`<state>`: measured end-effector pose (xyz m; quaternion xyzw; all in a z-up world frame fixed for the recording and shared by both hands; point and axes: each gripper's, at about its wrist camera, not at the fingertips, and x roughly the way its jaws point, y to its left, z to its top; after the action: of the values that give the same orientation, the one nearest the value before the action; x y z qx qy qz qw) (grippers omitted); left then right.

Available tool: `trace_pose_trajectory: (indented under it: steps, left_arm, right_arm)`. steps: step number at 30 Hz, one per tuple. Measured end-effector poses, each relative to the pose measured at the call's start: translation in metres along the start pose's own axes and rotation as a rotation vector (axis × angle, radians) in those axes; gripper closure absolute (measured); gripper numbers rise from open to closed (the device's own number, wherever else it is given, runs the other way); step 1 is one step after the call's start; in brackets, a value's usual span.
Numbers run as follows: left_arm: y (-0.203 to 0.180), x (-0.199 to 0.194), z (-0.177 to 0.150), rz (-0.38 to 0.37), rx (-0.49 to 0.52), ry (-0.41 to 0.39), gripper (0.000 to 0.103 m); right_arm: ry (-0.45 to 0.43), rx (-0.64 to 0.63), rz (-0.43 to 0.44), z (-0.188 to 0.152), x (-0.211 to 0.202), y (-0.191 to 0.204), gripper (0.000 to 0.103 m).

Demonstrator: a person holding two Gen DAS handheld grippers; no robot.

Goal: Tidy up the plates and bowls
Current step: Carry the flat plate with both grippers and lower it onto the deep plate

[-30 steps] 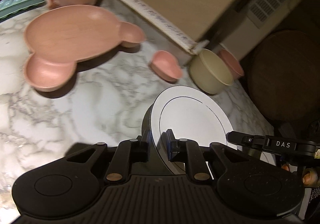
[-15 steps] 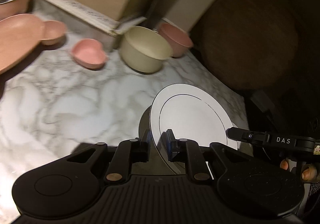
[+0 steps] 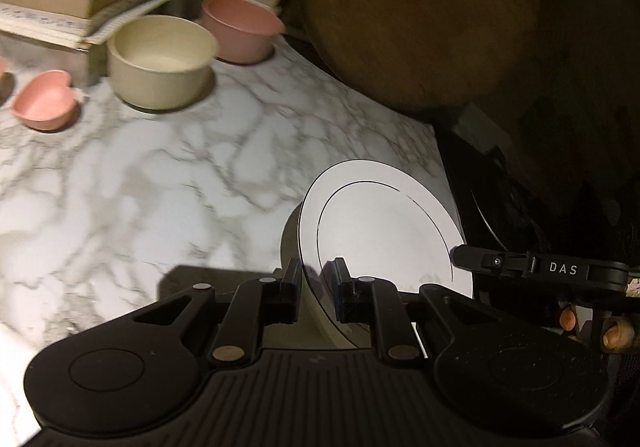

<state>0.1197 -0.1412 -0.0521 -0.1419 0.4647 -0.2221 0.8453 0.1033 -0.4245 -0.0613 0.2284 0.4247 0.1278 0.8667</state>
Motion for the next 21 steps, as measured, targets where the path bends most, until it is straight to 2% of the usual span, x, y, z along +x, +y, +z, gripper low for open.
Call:
trace_pose_trajectory:
  steps: [9, 21]
  left_arm:
    - [-0.025, 0.032, -0.007, 0.015, 0.092, 0.066, 0.088]
    - [-0.03, 0.052, -0.012, 0.061, 0.138, 0.102, 0.088]
  right_arm:
    - [-0.003, 0.071, -0.061, -0.019, -0.011, -0.037, 0.098]
    - [0.011, 0.064, -0.097, -0.022, -0.003, -0.047, 0.098]
